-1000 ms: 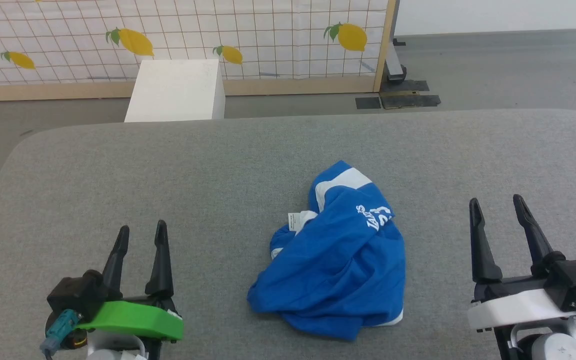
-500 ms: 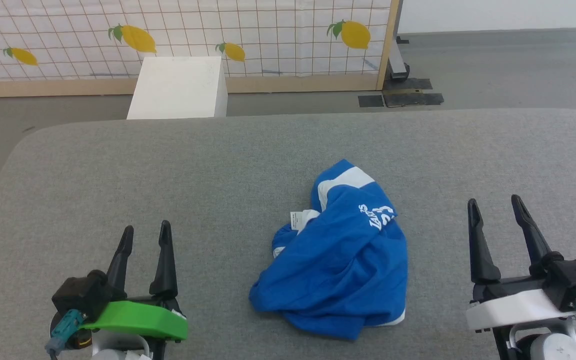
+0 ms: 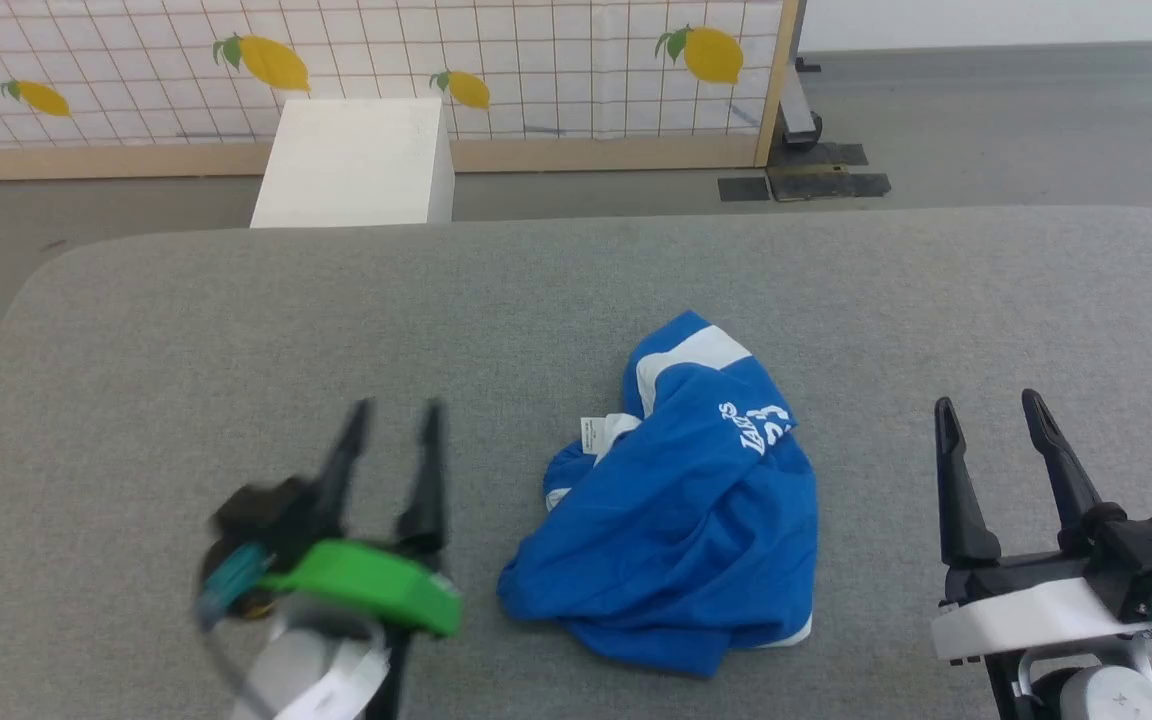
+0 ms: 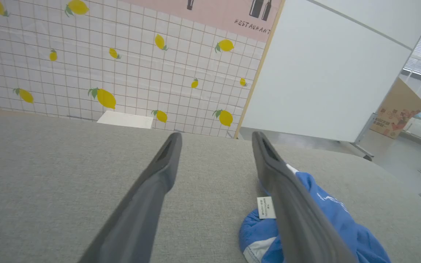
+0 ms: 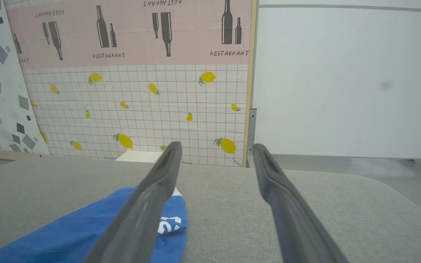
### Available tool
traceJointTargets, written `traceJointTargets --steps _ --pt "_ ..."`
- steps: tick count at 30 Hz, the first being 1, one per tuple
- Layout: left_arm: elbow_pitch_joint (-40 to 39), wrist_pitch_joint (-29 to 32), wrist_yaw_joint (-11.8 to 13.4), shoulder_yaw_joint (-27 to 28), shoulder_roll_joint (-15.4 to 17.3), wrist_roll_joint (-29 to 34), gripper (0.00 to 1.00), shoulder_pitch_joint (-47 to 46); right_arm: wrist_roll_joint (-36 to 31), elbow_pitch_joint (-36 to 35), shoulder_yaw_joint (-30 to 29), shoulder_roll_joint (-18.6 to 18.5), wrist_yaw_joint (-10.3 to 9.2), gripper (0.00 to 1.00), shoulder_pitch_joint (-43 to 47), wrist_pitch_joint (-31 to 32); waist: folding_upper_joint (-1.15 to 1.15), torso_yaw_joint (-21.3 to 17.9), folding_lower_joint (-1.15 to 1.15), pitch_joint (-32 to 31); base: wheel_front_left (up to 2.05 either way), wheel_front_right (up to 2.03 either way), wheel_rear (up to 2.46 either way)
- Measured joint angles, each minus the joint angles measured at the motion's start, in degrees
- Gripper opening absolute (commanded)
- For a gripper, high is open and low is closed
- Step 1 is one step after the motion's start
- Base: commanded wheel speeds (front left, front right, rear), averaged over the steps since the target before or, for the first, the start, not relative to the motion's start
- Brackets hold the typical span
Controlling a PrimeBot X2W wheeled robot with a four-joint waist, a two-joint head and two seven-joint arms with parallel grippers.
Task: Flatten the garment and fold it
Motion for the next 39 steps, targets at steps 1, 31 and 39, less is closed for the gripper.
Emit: traceJointTargets --steps 1,31,39 --pt "2.07 0.88 -0.02 -1.51 -0.13 -0.47 1.00 -1.84 0.00 -0.02 0.03 0.01 0.00 1.00 -0.05 0.00 0.00 -0.06 0.00 0.18 0.00 0.00 0.00" --pt "35.89 42.27 5.75 -20.09 -0.35 -6.13 0.00 -30.93 1.20 -0.04 1.26 -0.01 0.00 1.00 -2.44 0.00 0.00 -7.26 0.00 5.35 0.00 0.00 0.00" --pt "31.06 20.07 11.57 -12.17 -0.33 -7.78 0.00 -30.78 1.10 0.01 0.93 -0.01 0.00 1.00 -2.44 0.00 0.00 -6.55 0.00 4.07 0.00 0.00 0.00"
